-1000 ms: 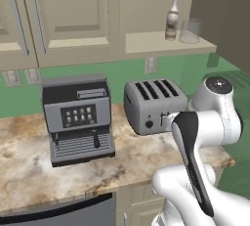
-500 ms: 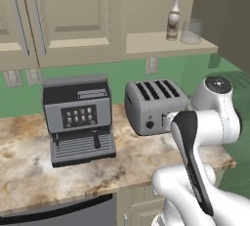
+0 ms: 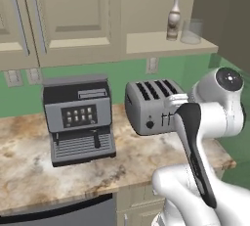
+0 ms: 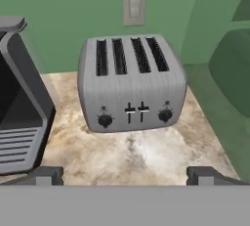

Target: There is a bowl on the dining counter. Grab a lemon wedge from the fridge and place it in the bowl. Then get the liquor bottle and glass cup from the cabinet and place them next to the bowl.

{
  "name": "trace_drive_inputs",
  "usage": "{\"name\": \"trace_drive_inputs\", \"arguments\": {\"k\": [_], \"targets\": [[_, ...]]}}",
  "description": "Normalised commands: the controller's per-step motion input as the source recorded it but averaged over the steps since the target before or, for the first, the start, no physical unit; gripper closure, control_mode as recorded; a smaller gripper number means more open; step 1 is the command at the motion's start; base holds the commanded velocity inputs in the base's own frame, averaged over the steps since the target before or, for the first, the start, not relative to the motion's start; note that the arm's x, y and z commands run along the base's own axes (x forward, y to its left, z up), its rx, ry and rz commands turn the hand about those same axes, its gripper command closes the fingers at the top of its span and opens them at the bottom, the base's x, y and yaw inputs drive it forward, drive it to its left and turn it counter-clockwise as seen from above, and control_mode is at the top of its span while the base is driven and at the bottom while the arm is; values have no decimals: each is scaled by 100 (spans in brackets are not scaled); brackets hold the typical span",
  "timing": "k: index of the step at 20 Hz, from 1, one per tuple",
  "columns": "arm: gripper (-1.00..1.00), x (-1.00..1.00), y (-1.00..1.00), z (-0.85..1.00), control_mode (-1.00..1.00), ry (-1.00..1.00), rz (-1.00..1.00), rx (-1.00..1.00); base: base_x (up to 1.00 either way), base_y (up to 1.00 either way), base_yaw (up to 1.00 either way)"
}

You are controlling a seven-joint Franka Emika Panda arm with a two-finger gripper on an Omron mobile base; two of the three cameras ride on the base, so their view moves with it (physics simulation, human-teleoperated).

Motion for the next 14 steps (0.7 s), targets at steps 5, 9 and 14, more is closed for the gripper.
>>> {"name": "trace_drive_inputs", "arguments": {"k": [5,9,14], "targets": [[-100,16,-13,47,-100,-28,0,0,0,0,0],[-100,7,-5,36,-100,-35,-2,0,0,0,0],[-100,4,0,39,-100,-37,-5,0,0,0,0]]}}
